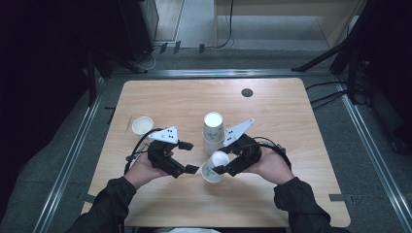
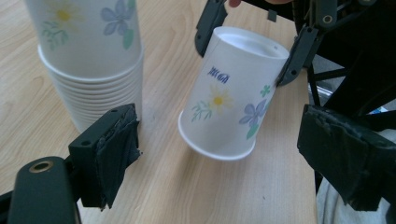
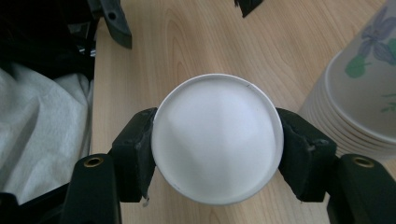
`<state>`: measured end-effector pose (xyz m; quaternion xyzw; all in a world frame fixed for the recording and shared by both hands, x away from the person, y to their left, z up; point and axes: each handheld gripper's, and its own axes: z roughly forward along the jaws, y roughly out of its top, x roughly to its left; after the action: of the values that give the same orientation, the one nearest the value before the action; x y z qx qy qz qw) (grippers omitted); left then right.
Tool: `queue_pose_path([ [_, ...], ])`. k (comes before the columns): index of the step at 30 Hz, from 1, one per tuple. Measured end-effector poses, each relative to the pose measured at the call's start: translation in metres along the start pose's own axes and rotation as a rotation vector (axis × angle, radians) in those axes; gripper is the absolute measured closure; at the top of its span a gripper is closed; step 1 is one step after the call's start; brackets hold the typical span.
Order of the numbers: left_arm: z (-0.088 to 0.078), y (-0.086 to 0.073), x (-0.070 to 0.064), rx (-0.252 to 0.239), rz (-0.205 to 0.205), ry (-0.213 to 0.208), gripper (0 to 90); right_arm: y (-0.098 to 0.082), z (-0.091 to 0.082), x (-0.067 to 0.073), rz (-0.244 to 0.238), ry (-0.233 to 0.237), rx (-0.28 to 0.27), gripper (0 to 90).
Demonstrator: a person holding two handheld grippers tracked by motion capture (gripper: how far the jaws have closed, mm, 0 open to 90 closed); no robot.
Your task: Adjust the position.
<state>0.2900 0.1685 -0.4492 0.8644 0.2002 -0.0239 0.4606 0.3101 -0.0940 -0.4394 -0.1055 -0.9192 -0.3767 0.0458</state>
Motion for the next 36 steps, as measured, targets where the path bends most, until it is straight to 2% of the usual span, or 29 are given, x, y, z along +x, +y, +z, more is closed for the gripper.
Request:
queue_pose_path([
  [1,0.003,0.0,-0.002,-0.001,0.003,-0.013,12.6,0.001,0.002,0.001,-0.005,0.006,-0.007,35.6],
  [6,0.012,-0.002,-0.004,0.032,0.018,-0.022,12.6,0.0,0.008,0.003,0.01,0.03,-0.021,35.6],
  [8,0.014,-0.002,-0.004,0.03,0.017,-0.026,12.6,0.001,0.009,0.003,0.014,0.041,-0.035,35.6],
  [17,0.021,-0.003,-0.007,0.026,0.022,-0.038,12.6,0.006,0.007,0.006,0.005,0.043,-0.089,35.7],
  [24,0.027,-0.003,-0.01,0.036,0.036,-0.044,12.6,0.013,0.003,0.009,0.006,0.066,-0.143,35.8],
  [26,0.028,-0.003,-0.011,0.034,0.044,-0.058,12.7,0.014,0.002,0.011,0.012,0.07,-0.157,35.8],
  [28,0.03,-0.003,-0.012,0.027,0.04,-0.072,12.6,0.015,0.001,0.011,0.002,0.067,-0.151,35.8],
  [36,0.032,-0.003,-0.015,0.028,0.065,-0.068,13.4,0.017,-0.003,0.013,0.007,0.082,-0.173,35.9],
])
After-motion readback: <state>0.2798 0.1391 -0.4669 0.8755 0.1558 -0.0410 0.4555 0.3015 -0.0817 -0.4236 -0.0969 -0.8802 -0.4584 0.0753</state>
